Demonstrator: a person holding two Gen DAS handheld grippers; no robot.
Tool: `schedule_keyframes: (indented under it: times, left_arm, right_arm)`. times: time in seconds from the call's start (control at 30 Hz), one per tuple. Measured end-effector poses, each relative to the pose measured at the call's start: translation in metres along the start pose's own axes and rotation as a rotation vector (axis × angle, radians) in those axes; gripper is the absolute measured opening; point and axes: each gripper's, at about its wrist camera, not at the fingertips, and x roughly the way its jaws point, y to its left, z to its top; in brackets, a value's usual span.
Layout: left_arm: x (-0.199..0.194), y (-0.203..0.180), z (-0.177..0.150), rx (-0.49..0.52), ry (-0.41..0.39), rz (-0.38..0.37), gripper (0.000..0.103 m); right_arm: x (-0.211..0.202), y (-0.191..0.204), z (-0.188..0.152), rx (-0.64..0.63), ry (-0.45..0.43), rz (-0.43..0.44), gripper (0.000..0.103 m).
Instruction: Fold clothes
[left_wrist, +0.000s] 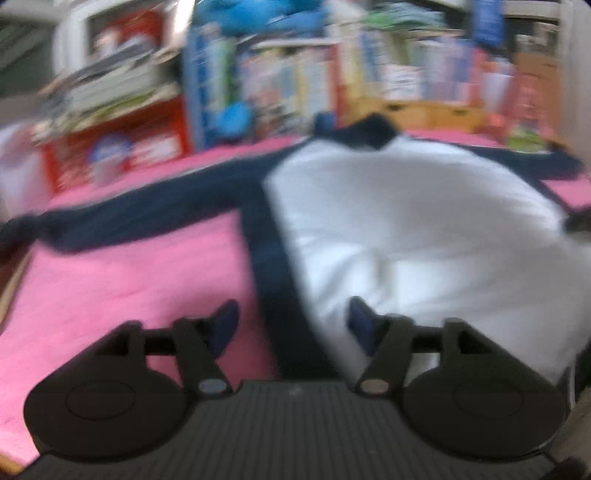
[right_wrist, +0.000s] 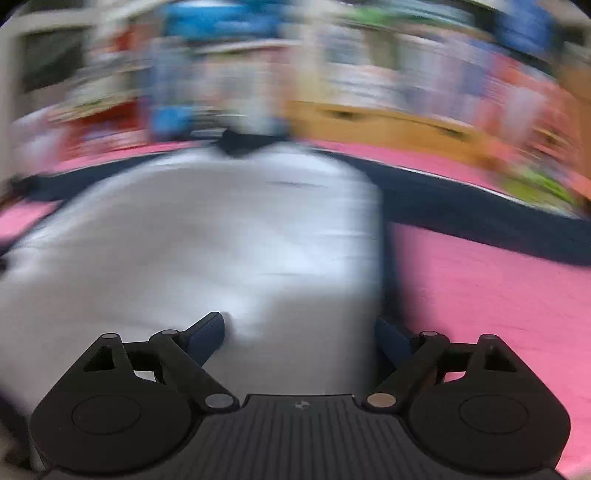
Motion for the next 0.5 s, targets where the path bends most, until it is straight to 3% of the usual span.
schedule_keyframes:
  times: [0.07,0.1,0.17,0.33,0.43,0.5]
  left_arm:
    - [-0.004,0.003,0.017,0.015,-0.007,-0.009,0.069]
    - [-0.004,-0.003,0.028,0.051,-0.023,-0.012,0.068]
    - [0.001,-0.015,0.052,0.088,-0.064,-0.042,0.065]
    - [0.04,-0.038,0.108,0.001,-0.133,-0.217,0.065]
    - [0.089,-0.054,0.121,0.015,-0.11,-0.213,0.064]
    - [0.125,-0.063,0.126,0.034,-0.066,-0.184,0.056]
  right_arm:
    - [0.003,-0.023,0.015,0.04,0.005,-0.106,0.084]
    - [0.004,-0.031,0.023,0.051,0.0,-0.151,0.071]
    - [0.003,-0.042,0.04,0.068,-0.025,-0.192,0.07]
    - [0.029,0.005,0.095,0.024,-0.094,0.081,0.075]
    - [0.073,0.036,0.12,-0.007,-0.056,0.26,0.075]
    - [0.111,0.054,0.133,-0.029,-0.004,0.32,0.074]
